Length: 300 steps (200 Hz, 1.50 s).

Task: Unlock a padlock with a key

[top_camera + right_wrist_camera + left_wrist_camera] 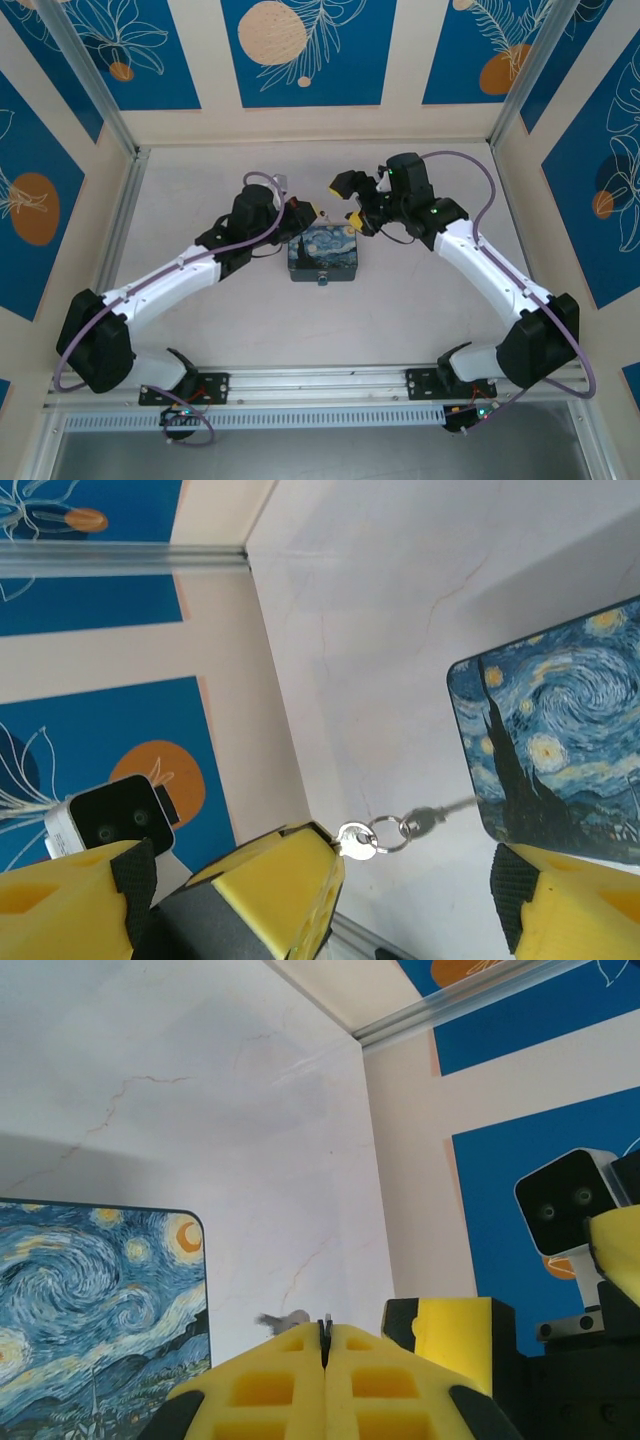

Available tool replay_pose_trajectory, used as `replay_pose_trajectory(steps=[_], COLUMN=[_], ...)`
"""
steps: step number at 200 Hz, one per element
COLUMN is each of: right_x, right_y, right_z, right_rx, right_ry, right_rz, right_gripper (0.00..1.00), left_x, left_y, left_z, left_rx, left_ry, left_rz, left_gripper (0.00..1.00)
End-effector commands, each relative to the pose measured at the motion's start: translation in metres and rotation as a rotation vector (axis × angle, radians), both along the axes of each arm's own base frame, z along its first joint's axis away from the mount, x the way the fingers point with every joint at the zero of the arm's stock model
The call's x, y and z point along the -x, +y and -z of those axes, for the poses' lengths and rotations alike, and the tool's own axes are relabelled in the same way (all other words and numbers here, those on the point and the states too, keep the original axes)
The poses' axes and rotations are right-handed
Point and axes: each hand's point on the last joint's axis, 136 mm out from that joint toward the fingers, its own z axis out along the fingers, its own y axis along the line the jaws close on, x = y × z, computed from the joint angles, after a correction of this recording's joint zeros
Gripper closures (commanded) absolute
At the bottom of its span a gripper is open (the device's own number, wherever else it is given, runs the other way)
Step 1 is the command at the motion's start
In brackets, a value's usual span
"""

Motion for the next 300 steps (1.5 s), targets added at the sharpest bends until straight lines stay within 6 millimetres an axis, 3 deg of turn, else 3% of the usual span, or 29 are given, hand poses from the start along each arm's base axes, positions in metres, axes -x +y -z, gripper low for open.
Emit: replay_pose_trajectory(steps=[1,56,111,153,176,201,231,257,300], right_x=[0.011,0.023,0.019,0.03,0.027,0.029,0.029,0.028,0.038], right_y=[-0.004,-0.014,-0.023,-0.026,-0.037,-0.03,-0.047,-0.065,-0.06], right_z=[-0.01,-0.055,-0.046,-0.08,-0.077,-0.082,-0.054,-0.049,-0.039], right_rx=[-0.01,-0.049,-0.068,-0.069,-0.075,-0.069,0.022,-0.026,-0.107], right_ry=[0.024,-0.14,-0.102,-0.222,-0.173,-0.186,-0.194,-0.305,-0.44], right_rz=[-0.051,-0.037,-0.033,-0.038,-0.023,-0.038,0.009,0.035,-0.056], right_gripper=[0.11,0.11,0.12,0.12,0.13,0.13,0.13,0.16,0.25], left_x=[0.002,-0.007,-0.011,-0.016,-0.018,-0.018,-0.014,-0.009,0.004], left_y=[0.007,-0.001,-0.007,-0.013,-0.017,-0.023,-0.029,-0.034,-0.037], left_z=[-0.021,-0.02,-0.021,-0.016,-0.016,-0.015,-0.01,-0.015,-0.03], left_rx=[-0.006,0.012,0.04,0.031,0.026,0.017,-0.019,-0.046,-0.031], left_ry=[-0.036,-0.029,-0.024,-0.013,-0.008,-0.001,-0.013,-0.062,-0.173], left_rz=[0.008,0.01,0.013,0.022,0.036,0.069,0.148,0.252,0.443], left_gripper=[1.0,1.0,1.0,1.0,1.0,1.0,1.0,1.0,1.0])
